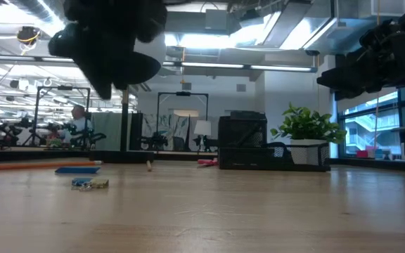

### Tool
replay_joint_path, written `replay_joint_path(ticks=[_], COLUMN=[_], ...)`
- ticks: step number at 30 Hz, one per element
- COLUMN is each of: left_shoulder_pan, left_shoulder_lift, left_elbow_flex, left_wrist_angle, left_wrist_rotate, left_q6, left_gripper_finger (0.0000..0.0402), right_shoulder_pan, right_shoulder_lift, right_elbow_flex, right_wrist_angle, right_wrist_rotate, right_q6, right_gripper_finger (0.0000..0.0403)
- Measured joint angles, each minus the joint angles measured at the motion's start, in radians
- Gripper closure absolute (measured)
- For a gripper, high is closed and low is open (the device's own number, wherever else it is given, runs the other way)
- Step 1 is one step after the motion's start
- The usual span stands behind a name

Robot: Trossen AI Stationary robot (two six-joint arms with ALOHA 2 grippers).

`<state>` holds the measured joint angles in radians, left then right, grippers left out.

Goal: Pick and place office supplies into organizer
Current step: Put the gold clip binder into the black desk organizer

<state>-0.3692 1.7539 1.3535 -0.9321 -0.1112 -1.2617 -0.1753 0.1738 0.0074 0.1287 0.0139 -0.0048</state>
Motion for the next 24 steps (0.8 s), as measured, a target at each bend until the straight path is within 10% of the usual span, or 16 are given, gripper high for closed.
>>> replay_joint_path(ticks=[14,24], left_shoulder_pan=[-0.011,-0.006], left_shoulder_lift=[0.194,0.196], left_elbow_flex=[0.028,0.028], left_wrist_angle=[-0.001,0.118], left_wrist_rotate=[0.221,0.195], left_q6=[-0.196,-0.195], left_gripper_finger=[0.0258,0.0258], right_shoulder_pan=[0.0,0.0], right_shoulder_lift=[0.0,0.0], right_elbow_flex=[0.0,0.0], right_wrist_angle=[0.0,0.0], right_wrist_rotate=[0.0,0.0], right_q6=[-0.003,-0.006], right_gripper_finger=[0.0258,0.0258])
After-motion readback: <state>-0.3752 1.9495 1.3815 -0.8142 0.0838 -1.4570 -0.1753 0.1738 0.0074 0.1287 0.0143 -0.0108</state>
